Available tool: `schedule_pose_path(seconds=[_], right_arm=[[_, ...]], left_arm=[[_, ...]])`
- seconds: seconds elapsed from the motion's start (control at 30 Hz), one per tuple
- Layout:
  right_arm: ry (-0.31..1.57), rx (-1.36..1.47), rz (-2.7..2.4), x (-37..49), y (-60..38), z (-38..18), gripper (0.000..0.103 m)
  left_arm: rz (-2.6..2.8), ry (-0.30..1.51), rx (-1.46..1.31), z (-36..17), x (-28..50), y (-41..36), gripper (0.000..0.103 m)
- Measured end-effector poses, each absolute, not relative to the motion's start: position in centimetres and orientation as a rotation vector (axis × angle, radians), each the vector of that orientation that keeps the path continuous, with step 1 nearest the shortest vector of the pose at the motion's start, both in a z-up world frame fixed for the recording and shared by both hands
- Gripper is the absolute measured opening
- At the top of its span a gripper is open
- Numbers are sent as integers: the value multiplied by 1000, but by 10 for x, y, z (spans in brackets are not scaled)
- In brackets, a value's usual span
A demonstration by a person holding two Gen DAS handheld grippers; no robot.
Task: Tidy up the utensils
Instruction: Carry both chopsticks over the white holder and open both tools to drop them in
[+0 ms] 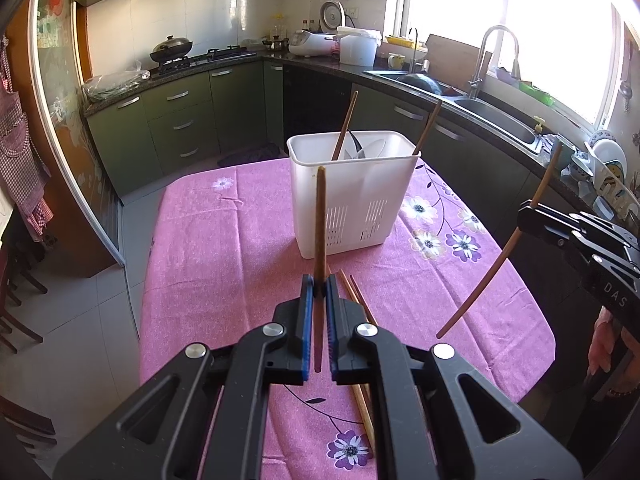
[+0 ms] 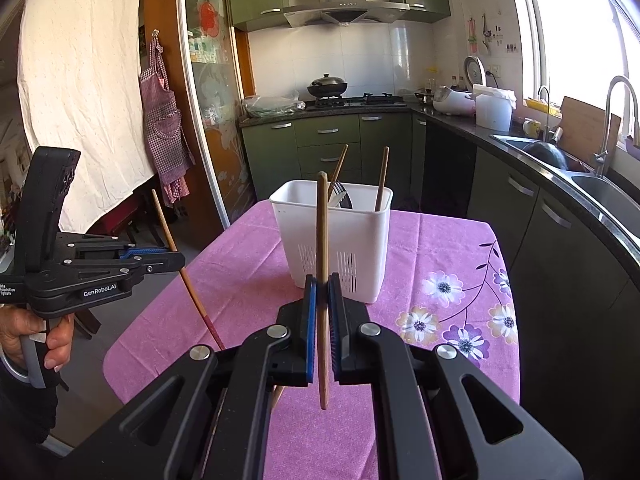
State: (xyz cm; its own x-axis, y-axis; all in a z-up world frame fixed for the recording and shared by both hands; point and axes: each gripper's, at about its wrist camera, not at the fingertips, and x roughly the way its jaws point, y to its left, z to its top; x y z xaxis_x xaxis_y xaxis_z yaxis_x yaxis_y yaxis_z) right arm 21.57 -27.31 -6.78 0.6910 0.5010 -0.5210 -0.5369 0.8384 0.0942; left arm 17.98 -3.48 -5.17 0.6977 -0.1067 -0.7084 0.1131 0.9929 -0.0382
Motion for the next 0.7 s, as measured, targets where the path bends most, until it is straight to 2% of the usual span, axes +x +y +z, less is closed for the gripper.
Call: schedule_pose_path(seconds=[0.2,0.47,0.7], right_arm=[[467,-26,591,232,-268,-23,7],[265,48,587,258,-261,45,7],[198,33,509,294,-248,64,7]], left_arm=[[-151,729,19,-14,187,-41,6],[-171,557,25,60,203,-49,6],[-139,416,28,98,232,-58,6]])
